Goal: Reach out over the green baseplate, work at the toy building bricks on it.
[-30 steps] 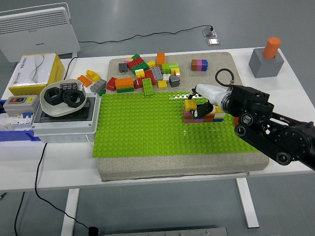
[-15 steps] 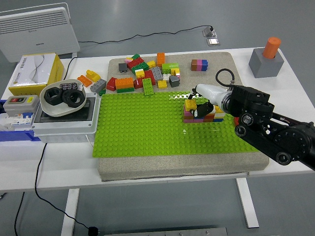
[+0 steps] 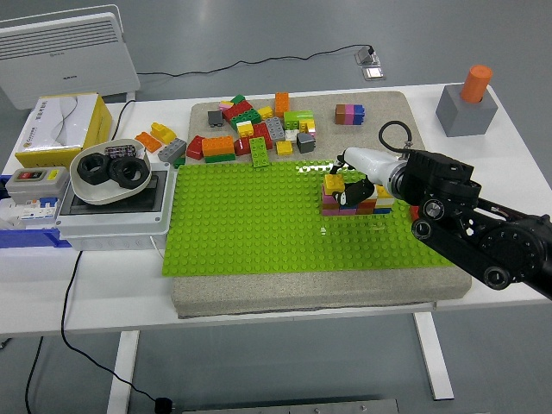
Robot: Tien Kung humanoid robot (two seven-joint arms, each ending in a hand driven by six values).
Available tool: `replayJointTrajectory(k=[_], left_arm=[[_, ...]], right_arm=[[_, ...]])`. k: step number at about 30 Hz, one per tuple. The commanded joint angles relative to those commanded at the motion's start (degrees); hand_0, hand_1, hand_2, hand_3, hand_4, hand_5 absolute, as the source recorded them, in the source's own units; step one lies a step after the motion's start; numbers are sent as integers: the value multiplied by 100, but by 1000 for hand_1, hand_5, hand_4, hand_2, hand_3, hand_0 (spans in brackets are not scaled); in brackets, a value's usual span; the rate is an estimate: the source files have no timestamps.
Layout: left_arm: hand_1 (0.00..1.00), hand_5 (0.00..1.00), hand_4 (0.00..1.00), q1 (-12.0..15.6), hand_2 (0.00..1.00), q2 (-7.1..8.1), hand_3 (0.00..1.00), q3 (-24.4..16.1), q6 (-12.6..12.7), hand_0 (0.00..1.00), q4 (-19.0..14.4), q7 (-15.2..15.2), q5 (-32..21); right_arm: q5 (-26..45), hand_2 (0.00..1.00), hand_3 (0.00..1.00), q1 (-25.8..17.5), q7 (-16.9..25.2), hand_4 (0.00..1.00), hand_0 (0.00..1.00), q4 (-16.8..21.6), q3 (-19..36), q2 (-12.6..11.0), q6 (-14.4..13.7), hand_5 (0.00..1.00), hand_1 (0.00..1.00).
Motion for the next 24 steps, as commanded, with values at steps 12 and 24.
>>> replayJointTrajectory(k=[12,24], left_arm=[[730,415,648,-2,642,1,447,5,0,790,0,-1,0],[730,413,646,-8,639,-5,446,-1,2,790,-1,-2,0]], right_arm=[[37,870,682,-18,11,624,887,-16,8,8,-20,130,871],[57,871,682,-27,26,661,890,-29,28,13,-44,132,872]])
